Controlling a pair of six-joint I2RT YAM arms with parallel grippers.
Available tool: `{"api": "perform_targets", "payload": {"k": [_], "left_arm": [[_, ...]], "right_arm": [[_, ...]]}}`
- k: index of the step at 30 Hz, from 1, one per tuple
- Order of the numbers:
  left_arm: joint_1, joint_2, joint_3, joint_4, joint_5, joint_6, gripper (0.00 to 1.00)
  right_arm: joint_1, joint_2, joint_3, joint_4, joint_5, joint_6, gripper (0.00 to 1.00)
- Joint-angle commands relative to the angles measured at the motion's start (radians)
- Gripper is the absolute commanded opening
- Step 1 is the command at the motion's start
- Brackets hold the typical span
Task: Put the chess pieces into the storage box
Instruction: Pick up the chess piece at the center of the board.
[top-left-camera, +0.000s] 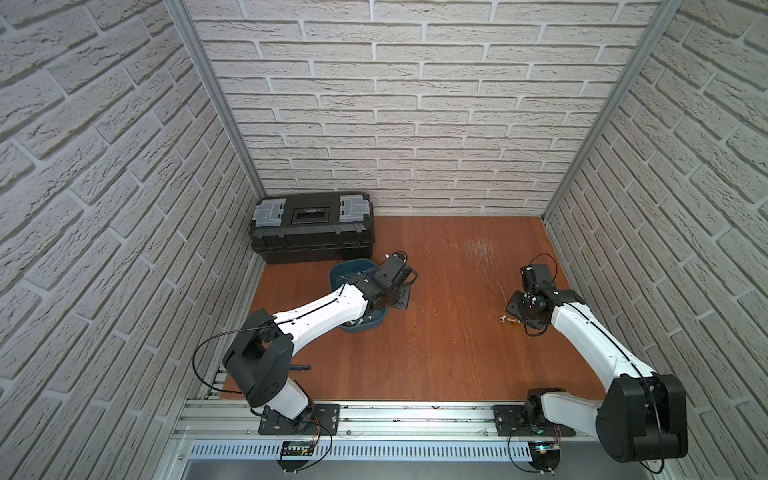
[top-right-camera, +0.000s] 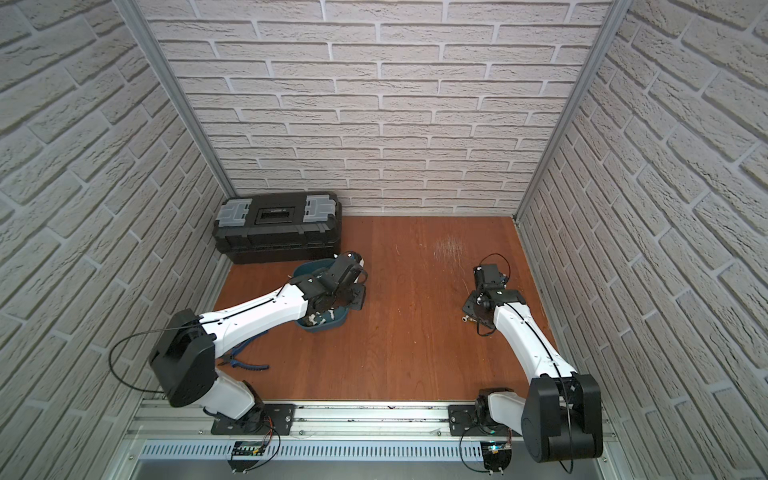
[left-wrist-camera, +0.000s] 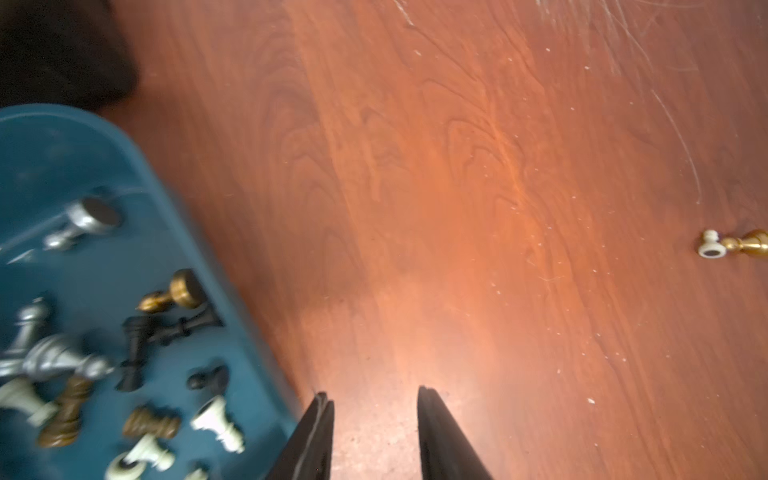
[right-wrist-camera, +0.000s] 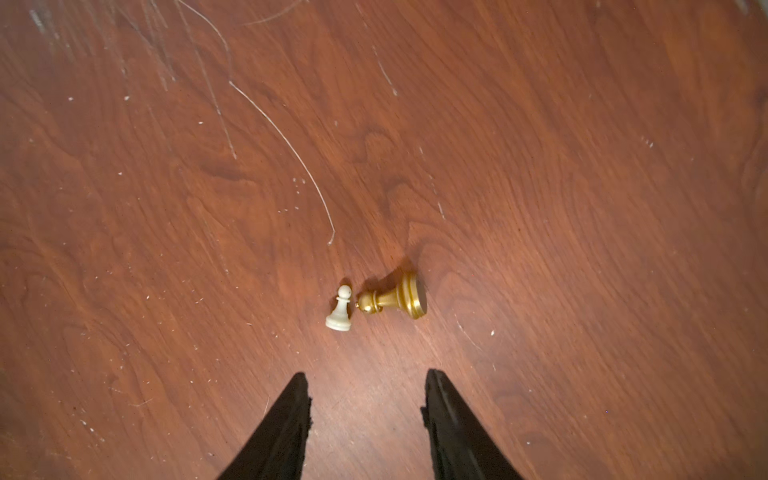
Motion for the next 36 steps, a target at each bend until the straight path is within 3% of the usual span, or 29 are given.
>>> {"api": "perform_targets", "payload": {"k": [1, 15, 36], "left_arm": [[-0.016, 0.019, 0.03, 0.013, 0.016, 0.007, 0.39], [-0.019, 0.025, 0.026, -0.004, 0.014, -0.004, 0.39], [-0.019, -0.004, -0.021, -0.003, -0.009, -0.033, 0.39]], "right_arm": [[-0.022, 0.023, -0.007, 0.055, -0.03, 0.087, 0.49], [-0.072, 0.176, -0.023, 0.116, -0.019, 0.252, 0.48], [-0.126, 0.31, -0.022, 0.159, -0.043, 0.257, 0.42]]}}
